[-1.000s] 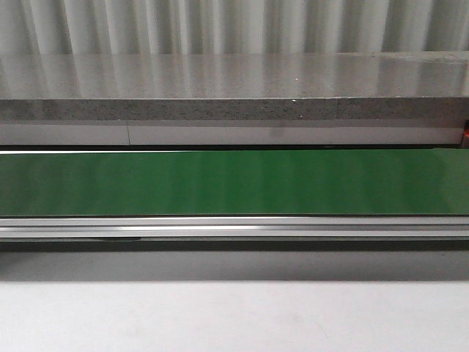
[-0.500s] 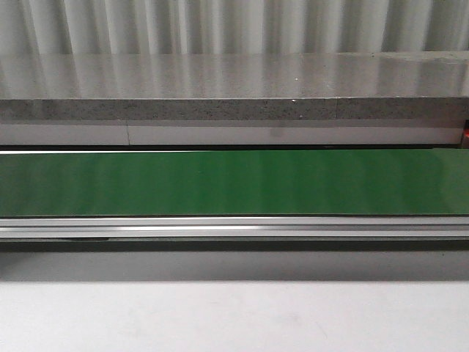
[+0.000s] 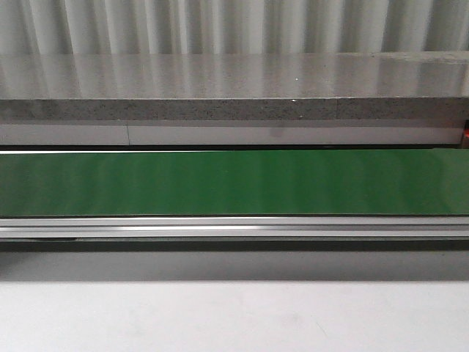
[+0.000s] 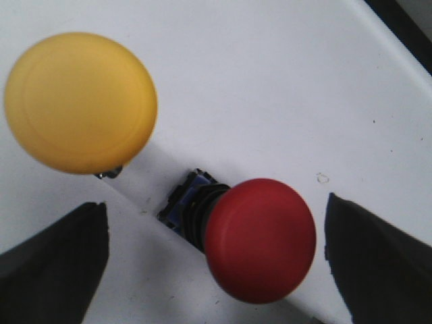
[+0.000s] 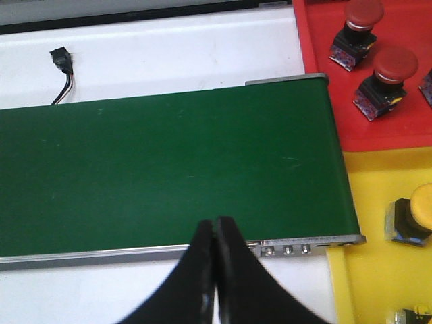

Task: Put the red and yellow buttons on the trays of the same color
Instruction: 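Move the left gripper to a red button beside the belt and grasp it, then set the red button on the belt's near end and open left gripper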

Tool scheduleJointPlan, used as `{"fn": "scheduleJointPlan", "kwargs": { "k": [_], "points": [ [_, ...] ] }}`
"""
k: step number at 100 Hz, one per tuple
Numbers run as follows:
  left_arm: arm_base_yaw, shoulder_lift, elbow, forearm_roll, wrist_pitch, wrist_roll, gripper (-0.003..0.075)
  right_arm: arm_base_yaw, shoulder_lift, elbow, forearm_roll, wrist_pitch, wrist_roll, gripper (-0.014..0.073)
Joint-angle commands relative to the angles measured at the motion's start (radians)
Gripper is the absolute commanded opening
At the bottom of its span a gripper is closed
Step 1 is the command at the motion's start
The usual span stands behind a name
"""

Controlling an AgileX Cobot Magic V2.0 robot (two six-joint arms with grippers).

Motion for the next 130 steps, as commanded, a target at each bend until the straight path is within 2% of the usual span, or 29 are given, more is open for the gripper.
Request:
{"fn": "scheduleJointPlan", "kwargs": {
  "k": [1, 21, 34, 52, 76, 88, 110, 130],
  "points": [
    [0.001, -0.049, -0.029, -0.023, -0.034, -0.01, 0.0478, 0.002, -0.008, -0.026, 0.012, -0.051, -0.009, -0.0067],
    [0.001, -0.06, -0.029, -0.023, -0.001, -0.01, 0.0129, 0.002, -0.008, -0.026, 0.012, -0.051, -0.009, -0.0067],
    [-0.001, -0.12, -0.029, -0.018, 0.055, 0.007, -0.0018, 0.002, -0.008, -0.026, 0.012, -0.051, -0.009, -0.0067],
    [-0.001, -0.268, -0.029, -0.007, 0.123, 0.143, -0.002, 0.002, -0.008, -0.026, 0.012, -0.051, -0.009, -0.0067],
    [-0.021, -0.499, -0.017, 0.008, 0.246, 0.202, -0.002, 0.002, -0.008, -0.026, 0.012, -0.051, -0.009, -0.0067],
    [-0.067, -0.576, 0.031, 0.073, 0.251, 0.206, -0.002, 0.002, -0.008, -0.026, 0.012, -0.051, -0.009, -0.0067],
    [-0.173, -0.589, 0.149, 0.136, 0.236, 0.208, -0.002, 0.002, -0.008, -0.026, 0.012, -0.051, -0.009, -0.0067],
    [-0.238, -0.54, 0.176, 0.203, 0.226, 0.208, -0.002, 0.002, -0.008, -0.026, 0.012, -0.051, -0.009, -0.0067]
  ]
}}
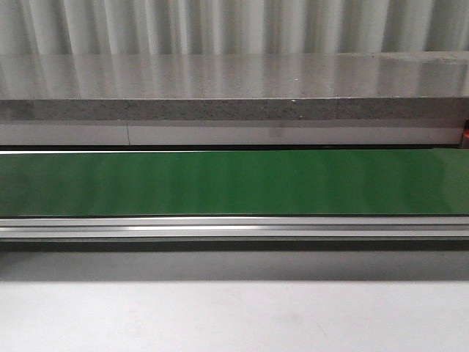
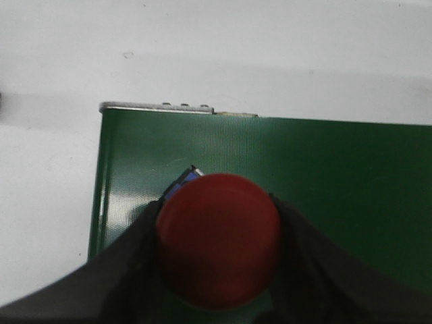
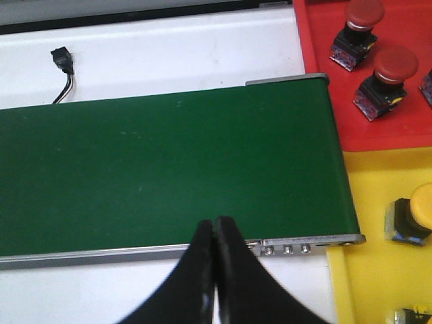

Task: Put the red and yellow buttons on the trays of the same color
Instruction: 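Set the red button on the belt's near end and open left gripper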

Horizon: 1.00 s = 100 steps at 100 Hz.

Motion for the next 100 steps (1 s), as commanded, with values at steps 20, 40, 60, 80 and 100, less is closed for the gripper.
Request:
{"fn": "scheduleJointPlan", "kwargs": {
  "k": [20, 40, 60, 80, 100],
  "points": [
    [-0.027, 0.051, -0.022, 0.012, -0.046, 0.003, -0.0019, 0.002, -0.008, -0.026, 0.012, -0.051, -0.009, -0.0067],
    [-0.027, 0.069, -0.022, 0.014, -0.041, 0.003, 0.0015, 0.002, -0.008, -0.026, 0.012, -0.051, -0.009, -0.0067],
    [-0.027, 0.069, -0.022, 0.014, -0.006, 0.003, 0.0287, 0.002, -0.008, -0.026, 0.012, -0.051, -0.009, -0.0067],
    [-0.027, 0.069, -0.022, 0.015, 0.008, 0.003, 0.0522, 0.002, -0.008, -0.026, 0.012, -0.051, -0.009, -0.0067],
    [-0.027, 0.059, -0.039, 0.015, 0.012, 0.005, 0.0559, 0.002, -0.008, -0.026, 0.012, -0.051, -0.009, -0.0067]
  ]
}}
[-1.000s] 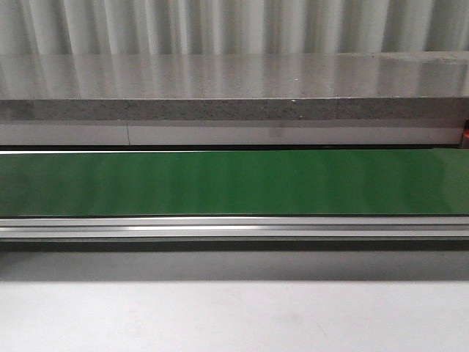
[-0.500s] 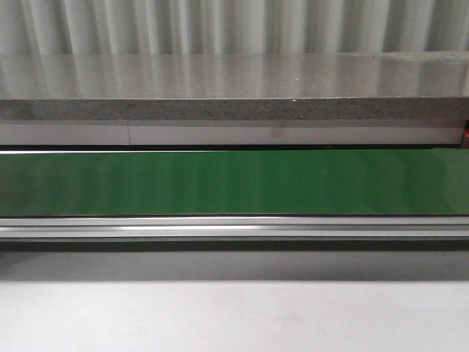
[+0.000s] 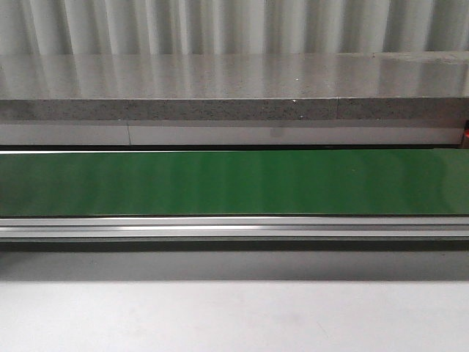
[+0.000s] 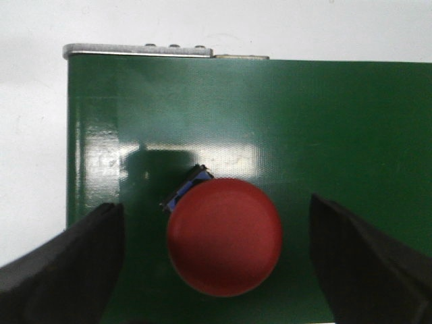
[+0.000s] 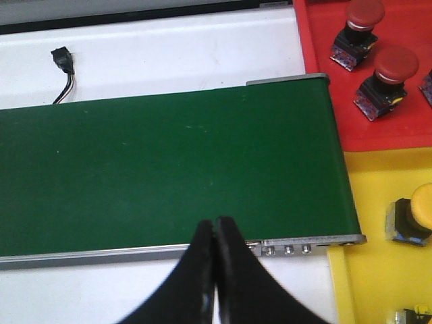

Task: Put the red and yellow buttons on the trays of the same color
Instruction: 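Set the red button on the belt's near end and open left gripper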

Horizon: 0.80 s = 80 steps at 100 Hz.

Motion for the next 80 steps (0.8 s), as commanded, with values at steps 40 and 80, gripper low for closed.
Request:
{"fn": "scheduleJointPlan", "kwargs": {
  "k": [40, 80],
  "points": [
    [0.068, -0.129, -0.122, -0.011, -0.099, -0.013, 0.0557, 0.002, -0.008, -0.026, 0.012, -0.051, -0.009, -0.0067],
    [0.298, 0.048, -0.122, -0.022, -0.194, -0.074, 0.0557, 0.002, -0.008, -0.026, 0.012, -0.051, -0.009, -0.0067]
  ]
}}
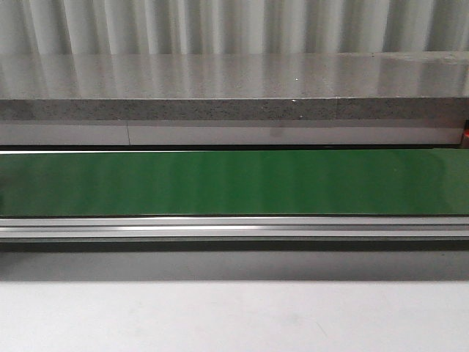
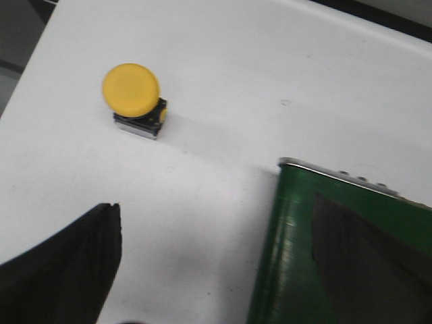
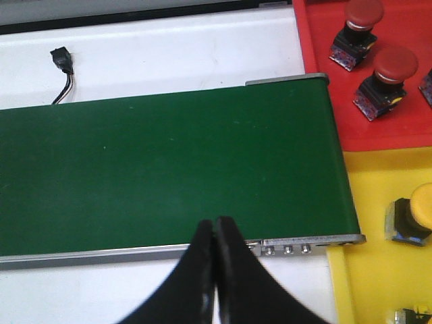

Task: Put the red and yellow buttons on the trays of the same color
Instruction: 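Set the red button on the belt's near end and open left gripper, then move the left gripper to a yellow button and grasp it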

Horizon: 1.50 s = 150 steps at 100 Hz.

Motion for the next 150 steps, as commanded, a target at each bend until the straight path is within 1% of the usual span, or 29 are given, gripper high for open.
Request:
{"fn": "scheduleJointPlan", "kwargs": {
  "k": [1, 14, 26, 73, 89, 96, 103, 110, 115, 117, 122, 124, 127, 133, 134, 150],
  "points": [
    [0.033, 0.014, -0.031, -0.025, -0.074, -0.018, 0.0557, 0.002, -0.008, -0.026, 0.012, -0.051, -0.009, -0.0067],
    [0.048, 0.094, -0.031, -0.025, -0.108, -0.026, 0.0557, 0.002, -0.008, -0.026, 0.012, -0.051, -0.009, -0.0067],
    [0.048, 0.165, -0.066, -0.025, -0.12, -0.026, 0.0557, 0.002, -0.008, -0.026, 0.012, -0.051, -0.009, -0.0067],
    [0.048, 0.398, -0.351, -0.014, -0.102, -0.026, 0.0556, 0.002, -0.008, -0.026, 0.012, -0.051, -0.009, -0.0067],
    [0.048, 0.46, -0.411, -0.014, -0.088, -0.029, 0.0554, 0.002, -0.008, -0.026, 0.012, -0.051, -0.009, -0.0067],
    [0.048, 0.473, -0.421, -0.014, -0.088, -0.029, 0.0536, 0.002, -0.008, -0.026, 0.012, -0.051, -0.009, -0.0067],
    [0.048, 0.477, -0.421, -0.014, -0.09, -0.029, 0.0494, 0.002, -0.008, -0.026, 0.012, -0.051, -0.009, -0.0067],
    [0.048, 0.477, -0.421, -0.014, -0.09, -0.029, 0.0413, 0.002, -0.008, -0.026, 0.012, -0.051, -0.009, -0.0067],
    [0.048, 0.477, -0.428, -0.014, -0.074, -0.029, 0.0316, 0.002, -0.008, -0.026, 0.012, -0.051, -0.009, -0.0067],
    [0.048, 0.477, -0.43, -0.014, -0.072, -0.029, 0.0288, 0.002, -0.008, -0.026, 0.012, -0.051, -0.009, -0.0067],
    [0.048, 0.475, -0.44, -0.014, -0.052, -0.029, 0.0174, 0.002, -0.008, -0.026, 0.012, -0.051, -0.009, -0.0067],
    [0.048, 0.475, -0.444, -0.014, -0.045, -0.029, 0.0146, 0.002, -0.008, -0.026, 0.012, -0.051, -0.009, -0.0067],
    [0.048, 0.473, -0.454, -0.014, -0.026, -0.029, 0.008, 0.002, -0.008, -0.026, 0.012, -0.051, -0.009, -0.0067],
    [0.048, 0.463, -0.472, -0.016, 0.005, -0.029, -0.0011, 0.002, -0.008, -0.026, 0.012, -0.051, -0.009, -0.0067],
    [0.048, 0.461, -0.477, -0.016, 0.012, -0.029, -0.002, 0.002, -0.008, -0.026, 0.012, -0.051, -0.009, -0.0067],
    [0.046, 0.373, -0.487, -0.057, 0.069, -0.029, -0.002, 0.002, -0.008, -0.026, 0.012, -0.051, -0.009, -0.0067]
  ]
}}
